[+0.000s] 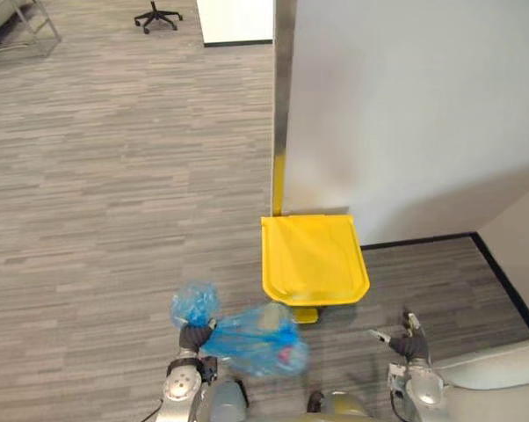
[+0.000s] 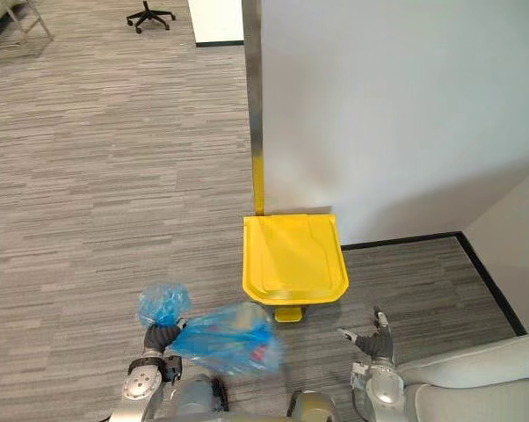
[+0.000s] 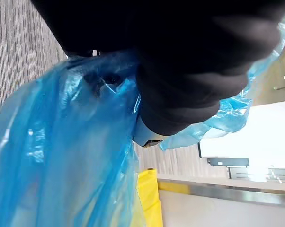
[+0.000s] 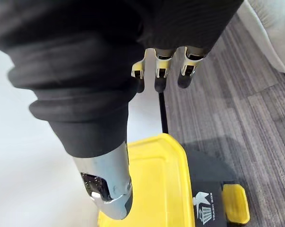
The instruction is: Gather rubbish on tea table into small bin, then transfer packed bag to large trash can.
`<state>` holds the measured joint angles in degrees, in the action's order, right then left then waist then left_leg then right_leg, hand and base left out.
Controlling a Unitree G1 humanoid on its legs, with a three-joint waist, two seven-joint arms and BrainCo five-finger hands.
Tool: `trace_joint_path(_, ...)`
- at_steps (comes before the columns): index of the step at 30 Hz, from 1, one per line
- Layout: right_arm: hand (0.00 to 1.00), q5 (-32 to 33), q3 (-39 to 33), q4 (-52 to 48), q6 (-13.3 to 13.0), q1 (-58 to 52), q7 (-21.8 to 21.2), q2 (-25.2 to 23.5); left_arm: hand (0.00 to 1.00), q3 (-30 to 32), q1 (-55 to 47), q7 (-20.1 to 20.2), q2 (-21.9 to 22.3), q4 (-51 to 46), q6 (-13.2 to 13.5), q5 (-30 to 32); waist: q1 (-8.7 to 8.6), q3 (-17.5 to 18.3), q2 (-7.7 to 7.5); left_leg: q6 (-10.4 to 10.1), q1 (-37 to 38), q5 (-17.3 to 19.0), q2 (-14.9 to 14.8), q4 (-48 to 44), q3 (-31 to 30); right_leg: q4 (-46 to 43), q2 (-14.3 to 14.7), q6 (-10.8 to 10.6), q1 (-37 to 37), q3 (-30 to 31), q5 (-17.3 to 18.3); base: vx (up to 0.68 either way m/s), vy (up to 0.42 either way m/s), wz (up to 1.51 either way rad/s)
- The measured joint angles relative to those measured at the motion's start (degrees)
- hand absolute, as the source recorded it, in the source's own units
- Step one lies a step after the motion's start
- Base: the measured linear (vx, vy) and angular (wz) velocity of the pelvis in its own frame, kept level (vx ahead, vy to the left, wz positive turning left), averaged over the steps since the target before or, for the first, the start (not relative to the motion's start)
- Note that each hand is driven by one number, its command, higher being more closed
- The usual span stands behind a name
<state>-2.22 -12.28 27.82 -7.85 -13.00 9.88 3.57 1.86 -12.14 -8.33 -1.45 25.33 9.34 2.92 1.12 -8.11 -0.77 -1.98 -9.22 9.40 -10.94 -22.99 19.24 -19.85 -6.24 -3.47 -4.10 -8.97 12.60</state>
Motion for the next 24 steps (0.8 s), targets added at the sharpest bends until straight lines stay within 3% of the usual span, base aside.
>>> trace_joint_path(1,0.00,0.00,-0.32,0.01,0.00,-0.33,0.02,-0.14,1.00,0.04,-0.01,0.07,-0.15,-0.08,0.02,0.00,-0.20,0.68,-0.99,0.13,0.53,0.08,0.66,0.82,0.96,0.85,-0.47,-0.18,0.15,0.83,-0.15,0.13,0.112,-0.24)
trace_joint_path(2,0.00,0.00,-0.35,0.01,0.01,-0.36,0.02,-0.16,1.00,0.06,-0.02,0.12,-0.41,-0.08,0.02,0.00,-0.15,0.55,-0.73,0.14,0.81,0.09,1.09,1.32,1.46,1.30,-0.78,-0.57,0.06,1.42,-0.36,0.12,0.109,-0.27)
trace_joint_path(3,0.00,0.00,-0.45,0.01,0.00,0.04,0.02,-0.17,1.00,0.12,0.04,0.44,-1.11,-0.08,0.03,0.01,-0.20,0.98,-1.40,0.23,1.34,0.14,1.59,2.30,2.16,2.39,-1.05,-1.40,0.23,2.13,-0.91,0.08,0.077,-0.28)
trace_joint_path(9,0.00,-0.04,-1.52,1.52,0.28,1.08,0.02,0.02,1.00,0.53,-0.45,0.68,-1.48,0.05,-0.06,0.08,-0.18,1.14,0.73,0.18,1.87,1.22,0.93,2.76,4.56,4.33,-0.54,-1.87,-0.08,4.68,-1.77,0.05,0.005,-0.22)
trace_joint_path(14,0.00,0.00,-1.64,2.86,0.61,2.45,0.10,0.02,1.00,1.81,-0.29,0.39,-1.59,-0.04,-0.05,0.05,0.00,1.10,0.93,-0.31,1.72,3.26,-0.42,1.00,5.20,5.27,0.83,-1.74,0.19,6.08,-2.43,0.03,0.002,-0.24)
trace_joint_path(16,0.00,0.03,-3.30,2.84,0.69,3.18,0.27,0.07,1.00,2.07,-0.31,0.27,-1.59,-0.53,-0.03,0.02,0.16,0.70,1.31,-0.30,1.47,6.73,-1.81,-2.63,5.22,1.42,1.10,-2.36,-0.63,6.89,-1.19,0.02,0.047,-0.17)
trace_joint_path(19,0.00,0.10,-4.29,2.82,1.15,3.27,1.39,-0.24,1.00,1.28,0.68,-0.55,-2.08,-1.54,0.00,-0.02,-0.34,-1.98,1.34,1.61,4.63,10.45,-0.89,-5.03,3.49,-22.58,-0.20,-3.35,-10.25,7.00,0.42,0.03,0.073,0.15)
trace_joint_path(20,0.00,0.33,-4.48,2.83,1.64,2.84,1.60,-0.52,1.00,0.80,1.69,-0.72,-2.35,-1.52,-0.01,-0.03,-0.26,-2.87,1.20,1.93,5.61,12.08,-0.91,-6.71,2.26,-22.80,0.34,-1.42,-12.50,6.38,2.18,0.09,0.029,0.40)
trace_joint_path(22,0.00,0.64,-4.49,2.82,1.74,2.86,1.86,-0.68,1.00,0.41,3.56,-0.74,-3.59,-0.95,-0.01,-0.04,-0.30,-4.09,0.53,2.40,6.15,14.03,-0.87,-9.14,0.34,-20.91,0.63,-0.77,-16.33,4.46,1.91,0.10,-0.047,0.51)
trace_joint_path(24,0.00,1.23,-5.09,2.88,1.79,3.33,2.50,-0.44,1.00,-0.06,6.51,-0.74,-4.34,1.18,-0.04,-0.04,-0.80,-6.54,0.42,1.70,7.19,16.51,-0.94,-12.21,-2.97,-15.51,0.89,-1.15,-19.66,1.30,-2.80,0.20,-0.108,0.84)
